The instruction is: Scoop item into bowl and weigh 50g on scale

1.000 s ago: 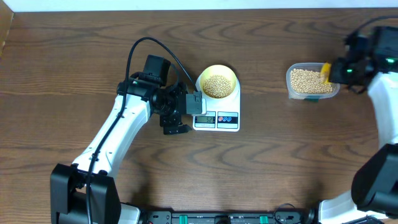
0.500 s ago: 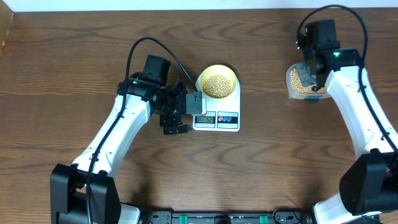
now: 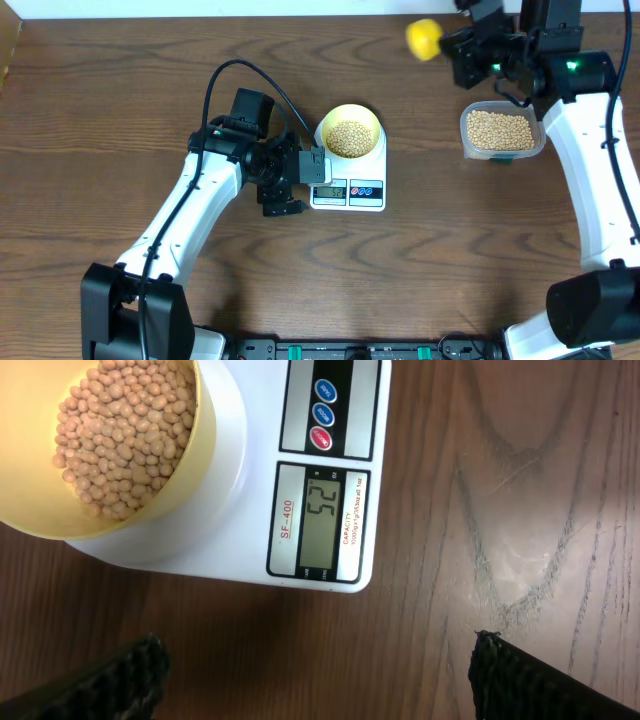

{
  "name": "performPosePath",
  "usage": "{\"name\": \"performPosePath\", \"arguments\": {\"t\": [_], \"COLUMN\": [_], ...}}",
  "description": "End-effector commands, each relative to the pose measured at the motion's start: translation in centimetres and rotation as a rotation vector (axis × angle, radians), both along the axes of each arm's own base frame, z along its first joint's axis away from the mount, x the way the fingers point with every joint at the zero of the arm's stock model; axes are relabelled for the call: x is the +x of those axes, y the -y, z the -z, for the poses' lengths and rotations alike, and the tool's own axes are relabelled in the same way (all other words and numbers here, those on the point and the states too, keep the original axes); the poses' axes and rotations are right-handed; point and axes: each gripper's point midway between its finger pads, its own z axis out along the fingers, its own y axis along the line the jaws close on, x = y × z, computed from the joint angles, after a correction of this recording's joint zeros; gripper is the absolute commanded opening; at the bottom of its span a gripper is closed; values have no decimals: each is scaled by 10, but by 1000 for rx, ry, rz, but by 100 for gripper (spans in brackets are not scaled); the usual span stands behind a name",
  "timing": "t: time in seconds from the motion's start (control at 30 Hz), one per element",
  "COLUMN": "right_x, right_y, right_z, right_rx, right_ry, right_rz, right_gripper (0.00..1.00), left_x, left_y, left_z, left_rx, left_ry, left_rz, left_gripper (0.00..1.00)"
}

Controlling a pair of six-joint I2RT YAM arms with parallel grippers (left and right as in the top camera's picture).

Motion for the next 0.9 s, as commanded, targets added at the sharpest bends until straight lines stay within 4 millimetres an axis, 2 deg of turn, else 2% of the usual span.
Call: {"name": "performPosePath", "arguments": {"t": [0.0,0.2,0.33,0.47,0.67,0.87], "right_x": [-25,-43,-45,-43,-38,-38], "right_y": [-42,-77,-92,-100,-100,-101], "right_z": [5,41,74,102,129,142], "right_rx": [91,13,-98,-224,-359,-412], "right_ry": [-22,-75,-123,-138,-145,-159], "right_rz": [-229,-361,-363,-350,-329,-318], "right_gripper": [1,1,1,1,1,1], "left_x": [-2,-2,-2,-2,-2,-2], "left_y": [2,2,2,1,1,2], "left_z": [-4,-4,-4,-4,-4,-4], "left_rx": [-23,-23,-23,-22,-22,-23], "left_ry": [2,2,2,1,1,2], "left_rz": [4,4,4,4,4,4], "left_gripper": [98,98,98,98,98,98]}}
